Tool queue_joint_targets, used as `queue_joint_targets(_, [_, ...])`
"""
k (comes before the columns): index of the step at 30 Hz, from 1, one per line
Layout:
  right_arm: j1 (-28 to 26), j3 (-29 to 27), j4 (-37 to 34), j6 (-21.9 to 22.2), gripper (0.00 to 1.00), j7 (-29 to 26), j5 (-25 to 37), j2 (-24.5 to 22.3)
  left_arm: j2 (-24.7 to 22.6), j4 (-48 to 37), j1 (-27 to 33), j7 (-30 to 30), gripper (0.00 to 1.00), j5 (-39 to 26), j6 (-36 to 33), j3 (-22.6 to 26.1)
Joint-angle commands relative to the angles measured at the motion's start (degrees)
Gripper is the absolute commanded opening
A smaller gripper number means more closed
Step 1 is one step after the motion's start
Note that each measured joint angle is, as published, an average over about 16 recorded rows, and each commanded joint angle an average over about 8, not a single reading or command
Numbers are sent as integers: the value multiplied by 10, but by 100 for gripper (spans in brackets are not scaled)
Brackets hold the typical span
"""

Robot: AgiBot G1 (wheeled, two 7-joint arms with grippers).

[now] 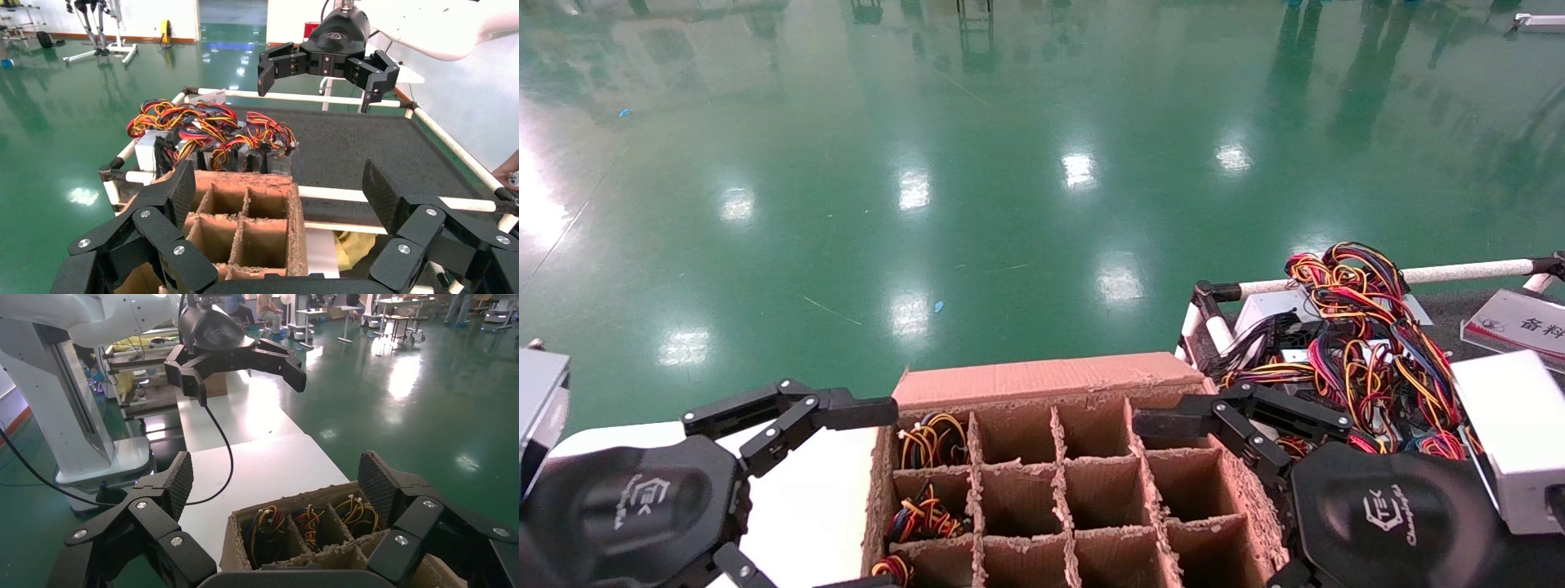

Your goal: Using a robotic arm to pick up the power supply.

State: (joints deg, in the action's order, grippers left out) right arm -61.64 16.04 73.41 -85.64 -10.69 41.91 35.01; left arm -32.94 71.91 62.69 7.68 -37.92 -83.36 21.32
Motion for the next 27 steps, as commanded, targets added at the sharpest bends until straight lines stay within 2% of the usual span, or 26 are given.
queue_joint_targets(1, [0,0,0,0,100,0,0,0,0,0,0,0,100,0,0,0])
queue_joint_targets(9, [0,0,0,0,100,0,0,0,0,0,0,0,99,0,0,0])
queue_joint_targets(10, [0,0,0,0,100,0,0,0,0,0,0,0,91,0,0,0])
queue_joint_targets(17, [0,0,0,0,100,0,0,0,0,0,0,0,4,0,0,0])
queue_joint_targets(18, [0,0,0,0,100,0,0,0,0,0,0,0,0,0,0,0])
queue_joint_targets(27, [0,0,0,0,100,0,0,0,0,0,0,0,0,0,0,0])
